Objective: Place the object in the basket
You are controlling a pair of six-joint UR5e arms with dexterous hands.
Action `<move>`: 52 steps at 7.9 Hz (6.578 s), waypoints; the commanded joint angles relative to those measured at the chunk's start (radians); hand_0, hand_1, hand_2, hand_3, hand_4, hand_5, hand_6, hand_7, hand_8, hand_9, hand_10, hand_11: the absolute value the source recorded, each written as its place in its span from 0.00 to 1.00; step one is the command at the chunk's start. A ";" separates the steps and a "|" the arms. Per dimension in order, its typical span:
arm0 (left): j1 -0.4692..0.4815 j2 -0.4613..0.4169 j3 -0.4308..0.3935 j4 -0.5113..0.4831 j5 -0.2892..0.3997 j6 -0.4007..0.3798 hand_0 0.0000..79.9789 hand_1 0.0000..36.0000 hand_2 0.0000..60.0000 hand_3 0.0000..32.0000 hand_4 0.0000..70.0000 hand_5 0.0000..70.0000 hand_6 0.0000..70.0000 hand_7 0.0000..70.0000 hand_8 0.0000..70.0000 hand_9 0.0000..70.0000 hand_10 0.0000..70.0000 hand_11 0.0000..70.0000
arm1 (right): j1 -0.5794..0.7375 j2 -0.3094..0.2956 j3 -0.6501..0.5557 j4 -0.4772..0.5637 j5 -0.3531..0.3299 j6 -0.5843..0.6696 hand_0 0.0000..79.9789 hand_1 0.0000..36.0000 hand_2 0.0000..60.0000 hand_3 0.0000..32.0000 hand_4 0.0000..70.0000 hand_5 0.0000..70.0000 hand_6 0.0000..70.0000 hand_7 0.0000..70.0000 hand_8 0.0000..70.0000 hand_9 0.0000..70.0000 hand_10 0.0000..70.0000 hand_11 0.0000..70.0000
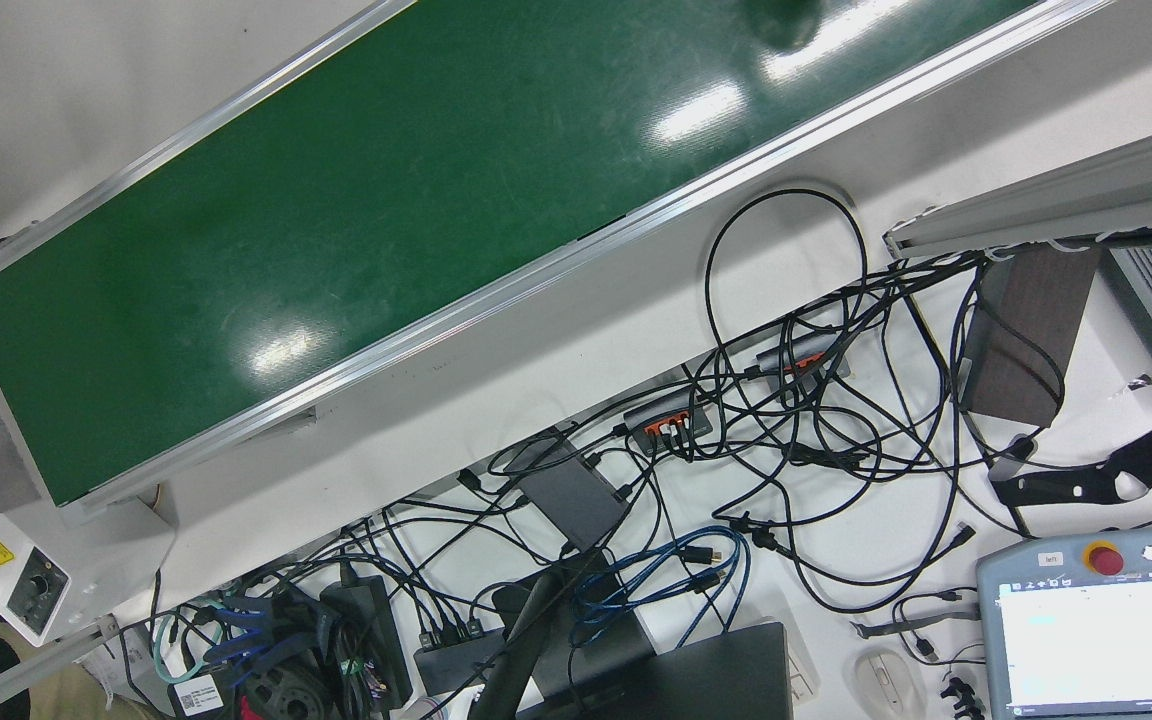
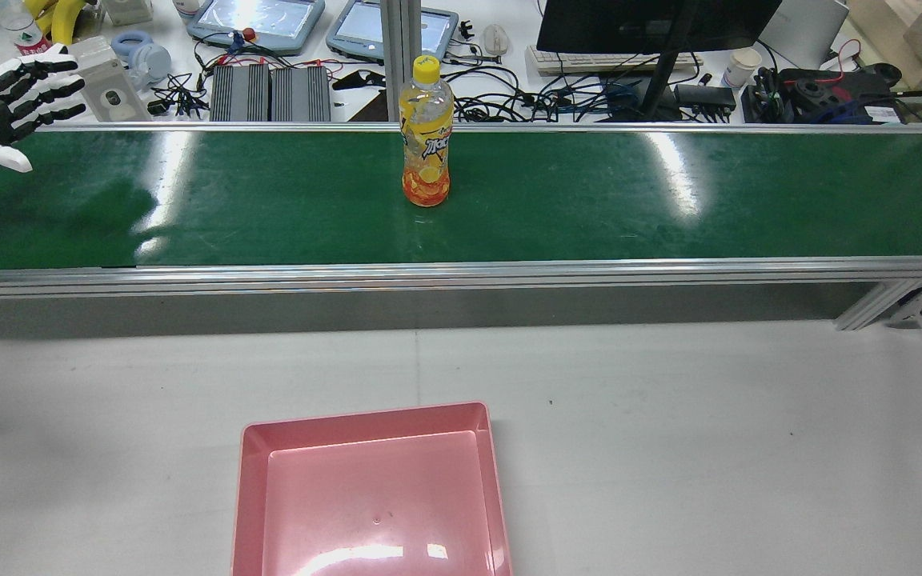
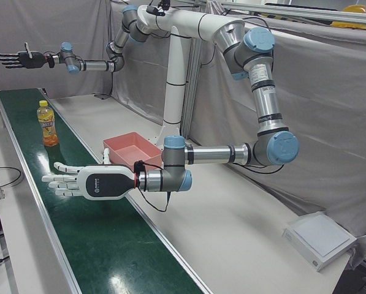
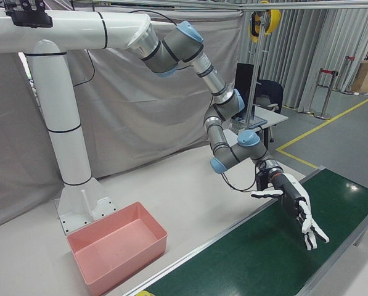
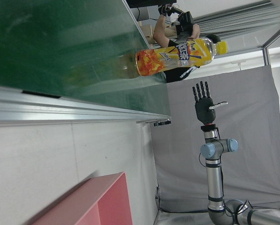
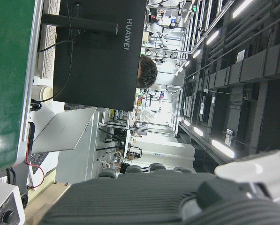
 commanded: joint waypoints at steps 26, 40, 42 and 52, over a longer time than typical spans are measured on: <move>0.215 -0.233 -0.032 0.187 -0.152 0.049 0.68 0.30 0.00 0.15 0.19 0.36 0.03 0.02 0.14 0.14 0.12 0.19 | 0.004 0.000 0.013 0.000 0.000 0.002 0.00 0.00 0.00 0.00 0.00 0.00 0.00 0.00 0.00 0.00 0.00 0.00; 0.287 -0.437 0.166 0.166 -0.152 0.075 0.67 0.28 0.00 0.16 0.18 0.36 0.03 0.02 0.14 0.14 0.12 0.19 | 0.004 0.000 0.013 0.000 0.000 0.002 0.00 0.00 0.00 0.00 0.00 0.00 0.00 0.00 0.00 0.00 0.00 0.00; 0.303 -0.458 0.167 0.167 -0.153 0.075 0.67 0.30 0.00 0.11 0.19 0.38 0.04 0.02 0.15 0.15 0.12 0.19 | 0.004 0.000 0.013 0.000 0.000 0.002 0.00 0.00 0.00 0.00 0.00 0.00 0.00 0.00 0.00 0.00 0.00 0.00; 0.304 -0.532 0.244 0.150 -0.149 0.074 0.66 0.34 0.00 0.00 0.21 0.51 0.08 0.05 0.19 0.21 0.15 0.24 | 0.004 0.000 0.013 0.000 0.000 0.002 0.00 0.00 0.00 0.00 0.00 0.00 0.00 0.00 0.00 0.00 0.00 0.00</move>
